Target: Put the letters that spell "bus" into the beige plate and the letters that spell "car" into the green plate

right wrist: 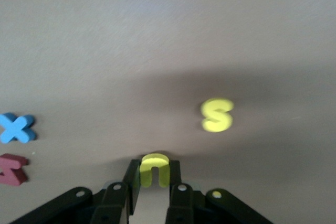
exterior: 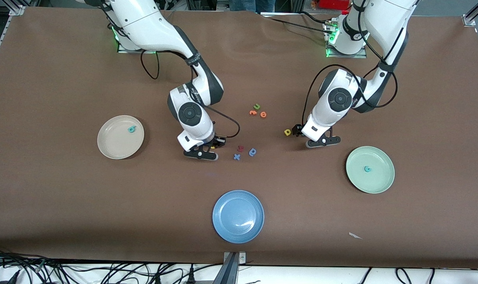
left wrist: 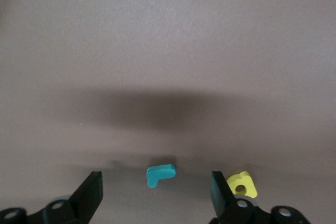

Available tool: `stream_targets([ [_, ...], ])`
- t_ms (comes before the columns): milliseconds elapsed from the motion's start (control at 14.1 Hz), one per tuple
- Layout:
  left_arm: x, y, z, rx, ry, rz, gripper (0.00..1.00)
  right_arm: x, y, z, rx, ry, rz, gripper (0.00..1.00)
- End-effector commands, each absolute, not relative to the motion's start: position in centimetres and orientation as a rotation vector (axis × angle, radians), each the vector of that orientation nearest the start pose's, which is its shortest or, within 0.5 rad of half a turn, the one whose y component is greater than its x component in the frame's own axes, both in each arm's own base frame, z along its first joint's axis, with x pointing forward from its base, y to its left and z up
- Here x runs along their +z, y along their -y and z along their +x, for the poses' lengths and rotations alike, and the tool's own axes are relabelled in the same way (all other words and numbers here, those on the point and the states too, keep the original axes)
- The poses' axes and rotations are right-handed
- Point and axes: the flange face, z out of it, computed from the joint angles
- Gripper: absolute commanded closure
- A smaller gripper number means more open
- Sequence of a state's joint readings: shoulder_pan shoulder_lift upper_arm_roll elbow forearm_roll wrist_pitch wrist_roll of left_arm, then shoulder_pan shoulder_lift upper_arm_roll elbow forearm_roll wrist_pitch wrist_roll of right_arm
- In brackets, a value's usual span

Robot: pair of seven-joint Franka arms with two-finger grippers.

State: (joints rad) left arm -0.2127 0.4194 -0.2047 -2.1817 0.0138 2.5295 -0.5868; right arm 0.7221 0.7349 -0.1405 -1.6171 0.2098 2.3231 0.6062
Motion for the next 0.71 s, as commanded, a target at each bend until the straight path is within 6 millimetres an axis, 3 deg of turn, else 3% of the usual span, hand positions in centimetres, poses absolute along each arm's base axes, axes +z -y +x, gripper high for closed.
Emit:
stream_targets([
  [0, 17.9, 22.9, 49.8, 0.162, 0.307, -3.143, 0.14, 24.3, -34.8, 58.3, 0.165, -0.096, -3.158, 1.0],
  [142, 17.6, 23.1, 49.7, 0.16, 0.319, -3.129, 0.17, 26.3, -29.8, 59.2, 0.269, 0.054, -3.192, 1.0],
  [284, 17.1, 23.3, 49.5, 0.173, 0.32, -3.125, 0.22, 27.0, -23.6, 59.1, 0.336, 0.197, -3.18, 1.0],
  [497, 17.0, 23.3, 49.5, 0.176, 0.32, -3.124, 0.33, 25.8, -14.7, 57.5, 0.428, 0.298, -3.159, 1.0],
  [639, 17.0, 23.3, 49.6, 0.176, 0.32, -3.124, 0.39, 23.1, -10.2, 56.2, 0.42, 0.363, -3.155, 1.0],
])
